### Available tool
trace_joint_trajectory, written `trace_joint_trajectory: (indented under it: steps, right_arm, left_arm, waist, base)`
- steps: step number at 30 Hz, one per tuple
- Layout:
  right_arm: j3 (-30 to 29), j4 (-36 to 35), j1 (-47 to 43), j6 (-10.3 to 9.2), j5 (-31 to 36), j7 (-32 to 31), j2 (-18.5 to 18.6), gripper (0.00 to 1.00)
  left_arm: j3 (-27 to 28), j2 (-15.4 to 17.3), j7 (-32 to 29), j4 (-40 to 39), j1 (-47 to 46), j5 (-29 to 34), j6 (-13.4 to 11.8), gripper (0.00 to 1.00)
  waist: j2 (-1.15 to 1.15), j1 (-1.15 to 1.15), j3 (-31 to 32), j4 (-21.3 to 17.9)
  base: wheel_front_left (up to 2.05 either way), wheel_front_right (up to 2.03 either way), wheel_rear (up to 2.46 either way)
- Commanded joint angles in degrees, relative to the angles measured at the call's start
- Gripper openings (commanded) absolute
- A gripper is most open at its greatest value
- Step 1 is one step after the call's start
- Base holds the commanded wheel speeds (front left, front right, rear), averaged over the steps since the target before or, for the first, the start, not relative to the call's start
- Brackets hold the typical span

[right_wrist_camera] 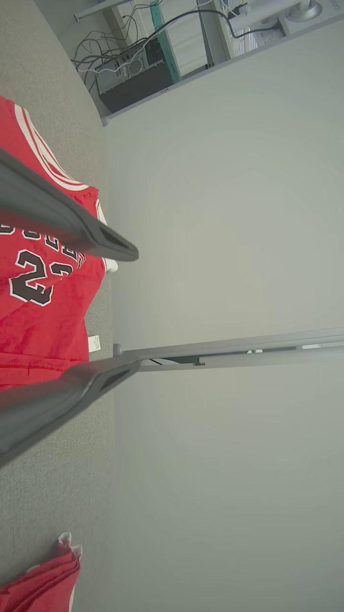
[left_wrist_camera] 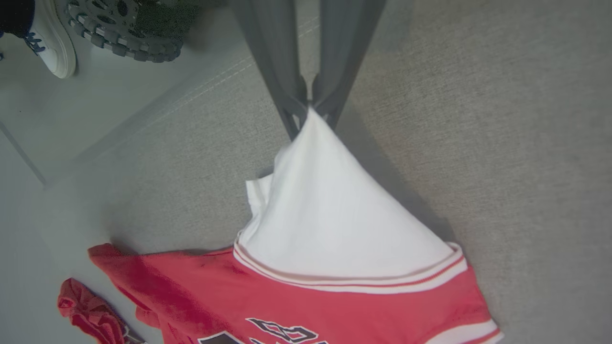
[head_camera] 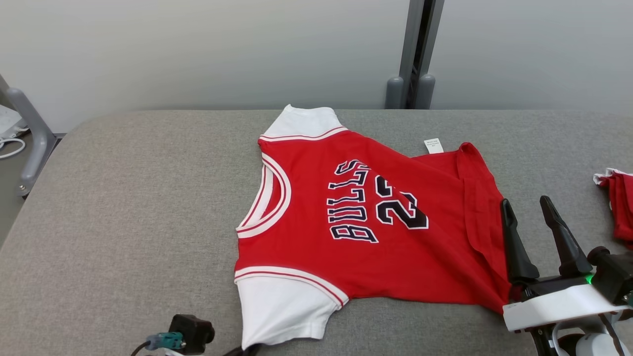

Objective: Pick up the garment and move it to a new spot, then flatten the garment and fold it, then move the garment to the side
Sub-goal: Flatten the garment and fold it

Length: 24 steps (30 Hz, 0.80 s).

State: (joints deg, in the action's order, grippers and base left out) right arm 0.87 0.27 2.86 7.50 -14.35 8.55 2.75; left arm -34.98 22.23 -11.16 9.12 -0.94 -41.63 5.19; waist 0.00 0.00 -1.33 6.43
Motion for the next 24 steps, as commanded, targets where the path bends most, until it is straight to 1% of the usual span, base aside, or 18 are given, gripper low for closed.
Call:
trace_joint_trajectory:
  steps: [1, 12, 19, 20, 21, 24]
  right_arm:
    - [-0.24, -0.06, -0.2, -0.02, 0.1, -0.18, 0.3, 1.0]
    - [-0.45, 0.48, -1.02, -0.02, -0.13, 0.15, 0.31, 1.0]
    - [-0.03, 0.8, -1.2, -0.02, -0.25, 0.28, 0.31, 1.0]
    - [0.01, 0.8, -1.25, -0.02, -0.24, 0.29, 0.31, 1.0]
    - [0.08, 0.79, -1.28, -0.02, -0.18, 0.27, 0.31, 1.0]
    - [0.2, 0.66, -1.14, -0.02, 0.06, 0.08, 0.31, 1.0]
  left_arm:
    - [0.51, 0.44, 0.05, 0.12, 0.23, 0.34, -0.42, 0.0]
    - [3.88, 2.2, 1.5, -0.43, 3.03, -0.73, -5.44, 0.0]
    - [4.61, 3.49, 0.84, -1.66, 4.43, -0.31, -7.87, 0.0]
    - [4.7, 3.62, 0.84, -1.96, 4.3, 0.03, -8.36, 0.24]
    - [4.8, 3.67, 0.67, -2.16, 4.15, 0.24, -9.0, 1.0]
    - [5.54, 3.7, 1.67, -3.2, 2.85, 1.16, -10.47, 1.0]
  waist:
    - [0.0, 0.0, 0.04, 0.16]
    - [0.0, 0.0, 1.09, 1.47]
    - [0.0, 0.0, 1.6, 1.92]
    - [0.0, 0.0, 1.63, 1.95]
    - [0.0, 0.0, 1.63, 1.96]
    - [0.0, 0.0, 1.57, 1.87]
  base:
    - [0.0, 0.0, 0.0]
    - [0.0, 0.0, 0.0]
    - [0.0, 0.0, 0.0]
    - [0.0, 0.0, 0.0]
    - [0.0, 0.0, 0.0]
    - [0.0, 0.0, 0.0]
